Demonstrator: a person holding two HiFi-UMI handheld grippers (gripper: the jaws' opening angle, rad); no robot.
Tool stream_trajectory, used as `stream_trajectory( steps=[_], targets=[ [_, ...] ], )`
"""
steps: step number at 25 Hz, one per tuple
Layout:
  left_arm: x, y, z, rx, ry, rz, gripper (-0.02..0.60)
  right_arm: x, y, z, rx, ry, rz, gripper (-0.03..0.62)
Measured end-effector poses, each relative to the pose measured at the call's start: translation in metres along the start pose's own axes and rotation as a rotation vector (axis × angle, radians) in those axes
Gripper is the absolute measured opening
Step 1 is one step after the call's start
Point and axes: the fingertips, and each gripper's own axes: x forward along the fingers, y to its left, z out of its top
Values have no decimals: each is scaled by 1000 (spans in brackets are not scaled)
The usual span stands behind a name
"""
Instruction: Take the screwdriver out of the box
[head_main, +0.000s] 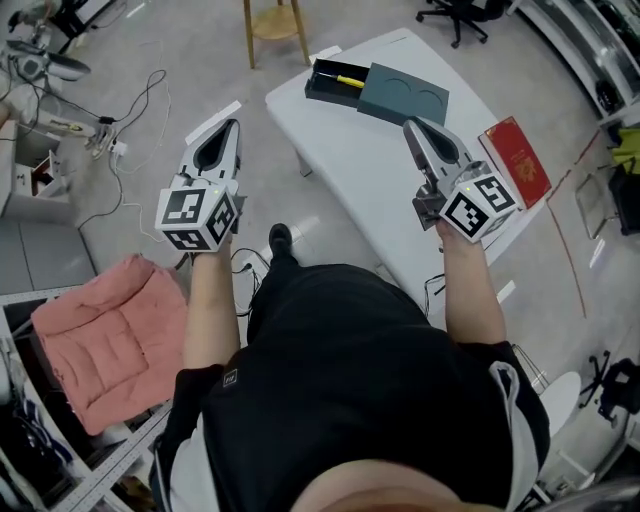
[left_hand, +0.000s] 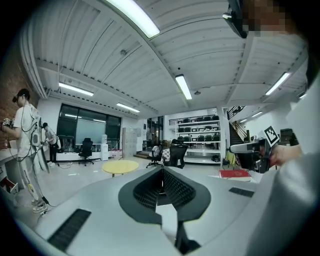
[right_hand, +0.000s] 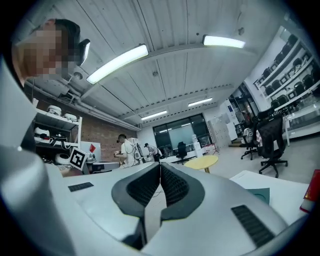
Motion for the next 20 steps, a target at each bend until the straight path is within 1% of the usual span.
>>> stream_trajectory(
  steps=[3,8,11,15,20],
  targets=[
    [27,32,4,-3,-5,-44,17,32,-1,4,-10,18,-50,31],
    [72,93,0,4,21,-125,17,99,-1,4,3,25,-127,31],
    [97,123,1,9,25,-177,17,138,2,-1,21,25,-154,31],
    [123,153,-1,20,27,-250,17,182,7,-7,20,40,-197,29],
    [152,176,-14,-5,47,-317,17,209,8,-18,33,66,-255,29]
  ],
)
